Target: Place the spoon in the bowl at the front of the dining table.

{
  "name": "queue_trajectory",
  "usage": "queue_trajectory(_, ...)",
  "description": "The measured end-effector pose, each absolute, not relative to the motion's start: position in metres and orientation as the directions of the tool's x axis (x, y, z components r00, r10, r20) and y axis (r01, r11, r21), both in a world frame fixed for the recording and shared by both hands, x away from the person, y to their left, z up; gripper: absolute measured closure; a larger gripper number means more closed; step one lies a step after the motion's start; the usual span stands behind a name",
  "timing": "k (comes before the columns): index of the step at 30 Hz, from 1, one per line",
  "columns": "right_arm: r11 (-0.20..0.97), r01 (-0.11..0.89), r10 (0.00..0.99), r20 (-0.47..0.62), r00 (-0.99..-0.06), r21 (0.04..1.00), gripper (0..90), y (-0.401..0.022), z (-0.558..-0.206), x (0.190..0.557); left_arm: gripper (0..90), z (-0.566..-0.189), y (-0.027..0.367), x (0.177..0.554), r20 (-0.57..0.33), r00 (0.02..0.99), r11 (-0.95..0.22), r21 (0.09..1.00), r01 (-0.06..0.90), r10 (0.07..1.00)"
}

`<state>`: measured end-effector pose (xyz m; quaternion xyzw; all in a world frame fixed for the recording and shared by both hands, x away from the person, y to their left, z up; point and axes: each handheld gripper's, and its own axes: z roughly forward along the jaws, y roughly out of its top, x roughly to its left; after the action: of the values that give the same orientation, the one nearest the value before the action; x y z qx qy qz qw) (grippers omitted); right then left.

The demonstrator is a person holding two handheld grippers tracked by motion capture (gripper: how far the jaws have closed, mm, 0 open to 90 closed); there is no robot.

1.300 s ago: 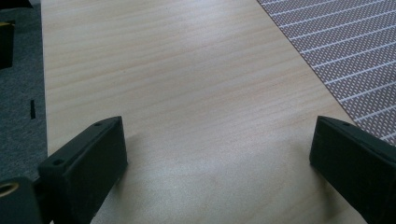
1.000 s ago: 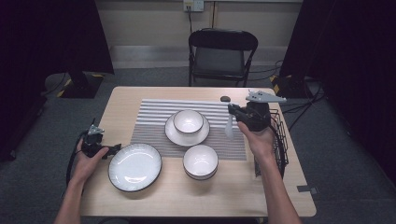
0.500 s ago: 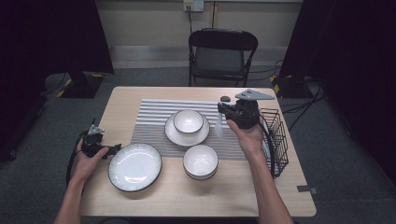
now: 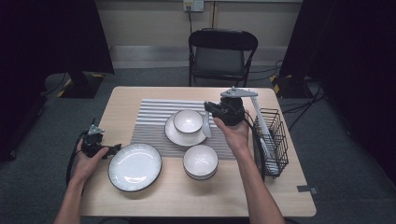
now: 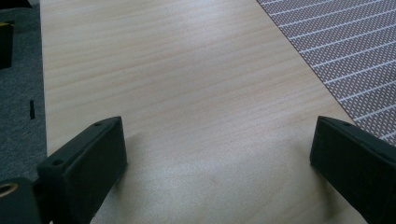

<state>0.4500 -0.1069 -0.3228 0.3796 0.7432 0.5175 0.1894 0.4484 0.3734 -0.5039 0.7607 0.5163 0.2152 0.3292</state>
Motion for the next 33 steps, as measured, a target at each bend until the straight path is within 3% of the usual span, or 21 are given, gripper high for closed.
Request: queue_trajectory(33,0.191,0.390,0.778,0.104,-0.620,0.901,86.4,-0.069,-0.338,0.491,3.1,-0.504,0.374,0.449,-0.012,0.375,-0.251,0.724,0.643,0.927)
